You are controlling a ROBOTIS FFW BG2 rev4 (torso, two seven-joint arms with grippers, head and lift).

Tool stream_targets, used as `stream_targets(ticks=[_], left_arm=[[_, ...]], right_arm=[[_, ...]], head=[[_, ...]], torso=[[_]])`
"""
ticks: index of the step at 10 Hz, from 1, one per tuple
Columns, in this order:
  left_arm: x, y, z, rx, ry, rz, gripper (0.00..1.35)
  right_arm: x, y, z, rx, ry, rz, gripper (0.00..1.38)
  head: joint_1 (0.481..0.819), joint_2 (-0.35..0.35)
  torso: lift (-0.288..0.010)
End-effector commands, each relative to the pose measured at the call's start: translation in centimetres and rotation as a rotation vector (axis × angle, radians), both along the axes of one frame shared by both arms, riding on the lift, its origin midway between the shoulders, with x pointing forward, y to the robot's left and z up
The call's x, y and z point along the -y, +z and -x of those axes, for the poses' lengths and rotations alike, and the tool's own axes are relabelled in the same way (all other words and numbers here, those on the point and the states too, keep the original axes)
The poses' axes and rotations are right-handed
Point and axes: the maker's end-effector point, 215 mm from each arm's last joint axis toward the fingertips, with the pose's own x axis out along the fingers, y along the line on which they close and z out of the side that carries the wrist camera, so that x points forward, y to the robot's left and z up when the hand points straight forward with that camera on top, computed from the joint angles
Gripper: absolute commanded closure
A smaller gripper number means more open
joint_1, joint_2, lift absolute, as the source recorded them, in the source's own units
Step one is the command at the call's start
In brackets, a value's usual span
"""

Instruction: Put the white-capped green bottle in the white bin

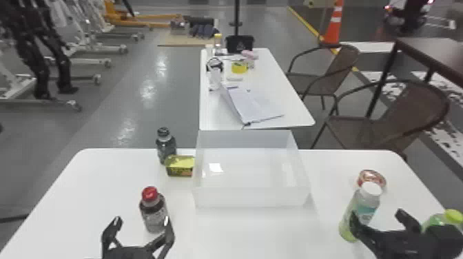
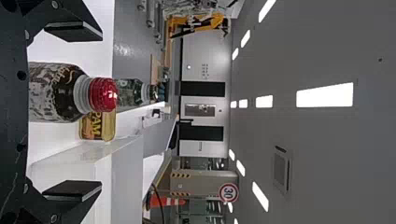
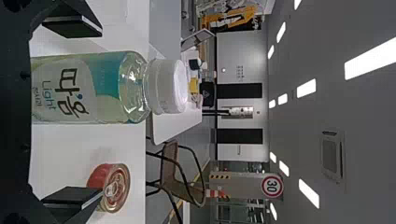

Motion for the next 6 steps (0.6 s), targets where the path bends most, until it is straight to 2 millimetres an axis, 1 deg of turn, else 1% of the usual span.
stream_targets(ticks=[1,3,4,5,6], left_arm=[[0.1,0.0,0.0,0.001,0.002,0.005,0.17],[-0.1,0.0,0.1,0.002,0.004,0.006,0.17],[0.0,0.1,0.1,0.005,0.003,0.010,0.18],[0.0,0.0,0.1,0.005,0.004,0.011,0.18],[0.0,0.1,0.1,0.006,0.004,0.011,0.18]], right_arm=[[-0.6,-0.4,-0.6,-0.008,0.017,0.003,0.10],[-1.7,-1.3,-1.4,-0.023,0.040,0.014,0.10],[-2.0,-1.7,-1.8,-0.029,0.053,0.023,0.15],[-2.2,-1.6,-2.2,-0.028,0.062,0.033,0.26],[-2.3,-1.6,-2.4,-0.029,0.066,0.039,0.45]], head=[[0.549,0.000],[0.549,0.000],[0.549,0.000],[0.549,0.000],[0.549,0.000]], torso=[[-0.100],[-0.100],[-0.100],[-0.100],[-0.100]])
